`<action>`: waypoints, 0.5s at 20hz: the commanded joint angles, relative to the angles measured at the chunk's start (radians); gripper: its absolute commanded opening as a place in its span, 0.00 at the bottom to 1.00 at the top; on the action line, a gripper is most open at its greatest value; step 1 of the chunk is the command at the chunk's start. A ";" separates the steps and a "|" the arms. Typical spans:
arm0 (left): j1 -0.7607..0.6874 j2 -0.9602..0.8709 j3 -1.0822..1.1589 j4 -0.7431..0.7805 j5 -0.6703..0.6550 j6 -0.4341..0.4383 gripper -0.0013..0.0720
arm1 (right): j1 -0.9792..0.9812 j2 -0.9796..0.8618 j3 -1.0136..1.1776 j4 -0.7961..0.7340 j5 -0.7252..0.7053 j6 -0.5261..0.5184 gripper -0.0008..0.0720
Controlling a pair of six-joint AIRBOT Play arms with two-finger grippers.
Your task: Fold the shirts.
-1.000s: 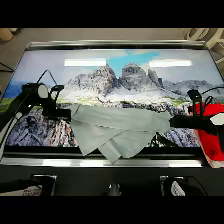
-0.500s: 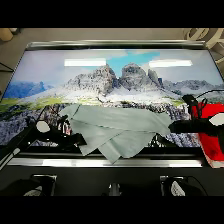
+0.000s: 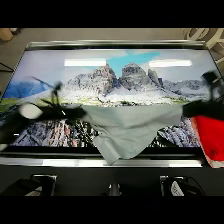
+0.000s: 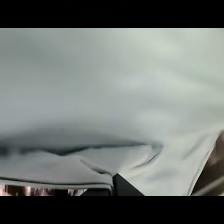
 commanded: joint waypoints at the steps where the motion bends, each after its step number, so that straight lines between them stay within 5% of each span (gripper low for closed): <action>1: 0.132 0.226 0.455 0.177 0.018 0.019 0.05 | 0.000 0.135 0.369 0.003 -0.292 0.006 0.03; 4: 0.270 0.340 0.779 0.266 0.034 -0.066 0.05 | 0.000 0.261 0.600 0.002 -0.191 0.003 0.03; 6: 0.310 0.396 0.826 0.266 0.032 -0.139 0.05 | 0.000 0.337 0.618 -0.049 -0.178 0.003 0.03; 10: 0.314 0.433 0.825 0.320 -0.068 -0.150 0.05 | 0.000 0.376 0.618 -0.168 -0.161 0.072 0.03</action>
